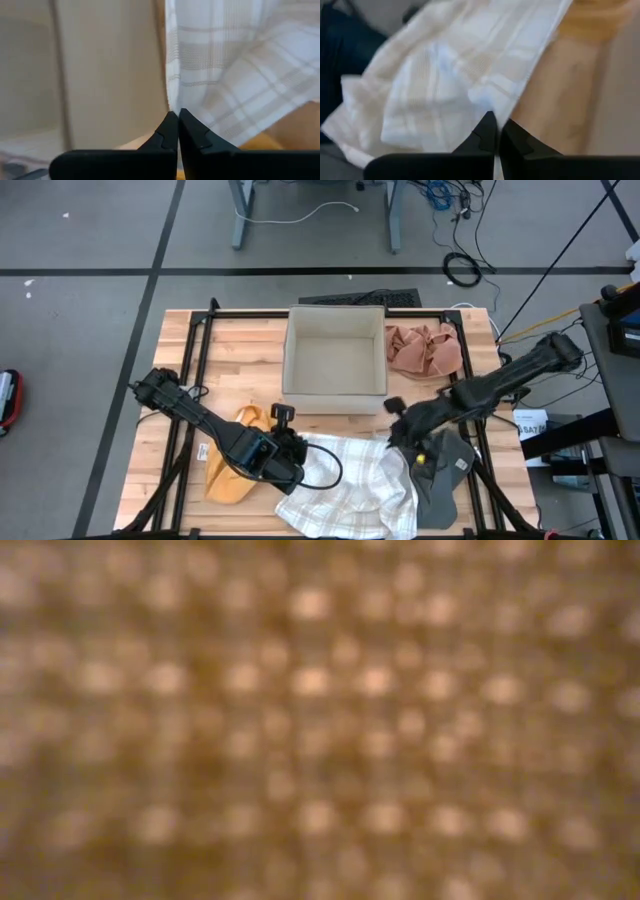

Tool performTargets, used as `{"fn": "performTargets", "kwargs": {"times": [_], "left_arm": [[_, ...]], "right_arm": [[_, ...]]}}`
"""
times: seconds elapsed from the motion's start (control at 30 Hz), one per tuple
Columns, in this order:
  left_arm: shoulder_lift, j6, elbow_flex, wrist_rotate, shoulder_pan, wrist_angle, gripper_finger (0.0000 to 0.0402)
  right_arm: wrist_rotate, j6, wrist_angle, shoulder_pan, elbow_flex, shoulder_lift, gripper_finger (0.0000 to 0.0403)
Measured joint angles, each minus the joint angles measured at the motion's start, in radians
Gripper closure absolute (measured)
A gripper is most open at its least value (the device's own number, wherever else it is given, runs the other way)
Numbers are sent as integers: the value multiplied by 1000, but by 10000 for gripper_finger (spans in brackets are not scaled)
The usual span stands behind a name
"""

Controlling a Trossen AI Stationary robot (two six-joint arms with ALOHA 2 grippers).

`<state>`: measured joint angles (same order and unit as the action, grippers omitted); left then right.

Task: Fold towel
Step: Fold the white towel with brown checkered lines

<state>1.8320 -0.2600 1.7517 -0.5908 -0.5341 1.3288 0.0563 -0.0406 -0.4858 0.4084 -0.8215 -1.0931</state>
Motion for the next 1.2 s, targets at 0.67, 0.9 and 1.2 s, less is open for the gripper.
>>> {"fn": "performTargets", "kwargs": {"times": [0.67, 0.9, 1.2], "left_arm": [[-1, 85, 299, -259, 26, 112, 401], [2, 9, 285, 4, 58, 137, 401], [2, -127, 219, 207, 49, 199, 401]], "right_arm": [[-114, -67, -359, -1, -188, 179, 403], [-65, -81, -397, 0, -188, -3, 403], [-28, -49, -278, 39, -189, -235, 401]]}}
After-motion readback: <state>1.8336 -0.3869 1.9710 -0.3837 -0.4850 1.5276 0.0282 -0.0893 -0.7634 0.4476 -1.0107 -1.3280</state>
